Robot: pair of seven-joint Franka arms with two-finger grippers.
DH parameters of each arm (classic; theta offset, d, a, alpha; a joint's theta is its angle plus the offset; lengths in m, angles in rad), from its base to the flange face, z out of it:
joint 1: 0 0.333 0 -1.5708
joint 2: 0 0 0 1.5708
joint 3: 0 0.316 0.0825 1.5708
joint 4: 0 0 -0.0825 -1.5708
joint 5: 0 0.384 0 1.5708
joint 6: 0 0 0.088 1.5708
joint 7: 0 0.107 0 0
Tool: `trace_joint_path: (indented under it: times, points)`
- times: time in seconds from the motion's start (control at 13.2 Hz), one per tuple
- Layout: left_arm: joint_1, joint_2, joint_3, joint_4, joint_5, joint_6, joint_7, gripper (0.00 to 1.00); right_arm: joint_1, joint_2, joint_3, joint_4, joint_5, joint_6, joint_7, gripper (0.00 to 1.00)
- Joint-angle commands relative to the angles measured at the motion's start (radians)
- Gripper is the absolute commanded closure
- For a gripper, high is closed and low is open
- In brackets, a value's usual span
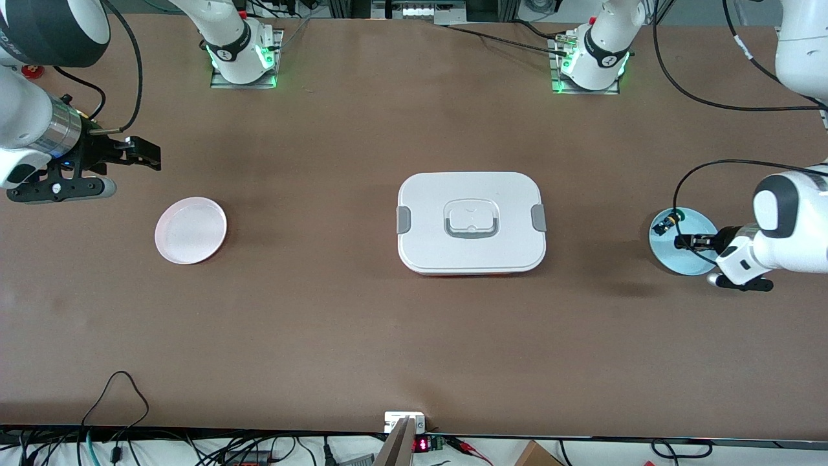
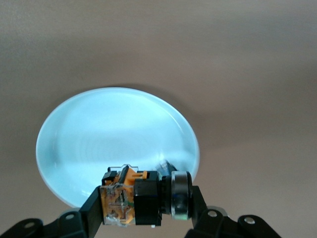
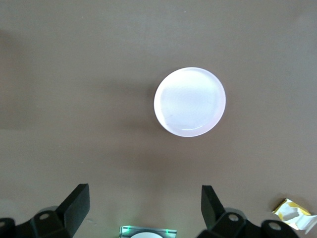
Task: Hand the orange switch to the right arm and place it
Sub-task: 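Lift the orange switch with the left gripper while the right gripper approaches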
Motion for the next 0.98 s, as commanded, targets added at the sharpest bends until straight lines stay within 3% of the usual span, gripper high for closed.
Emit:
trace_joint_path:
  times: [0.0,0.23,0.38,0.68,0.91]
  points:
    - [0.006,-0.010,-0.066,0.076,-0.034,-0.151,0.044,0.78,-0.005,-0.001,-0.006,0.016,0.086,-0.031,-0.011,0.00]
    - [0.004,-0.014,-0.105,0.171,-0.226,-0.259,0.107,0.75,0.003,-0.002,0.000,0.016,0.107,-0.049,0.003,0.00]
    - [0.025,-0.027,-0.186,0.171,-0.338,-0.264,0.186,0.76,0.023,0.009,0.002,0.012,0.135,-0.054,-0.011,0.00]
    - [0.039,-0.030,-0.295,0.152,-0.563,-0.290,0.432,0.79,0.050,0.032,0.006,0.010,0.305,-0.057,0.001,0.00]
    - [0.040,-0.031,-0.382,0.145,-0.642,-0.331,0.446,0.84,0.052,0.062,0.005,0.012,0.504,-0.046,0.003,0.00]
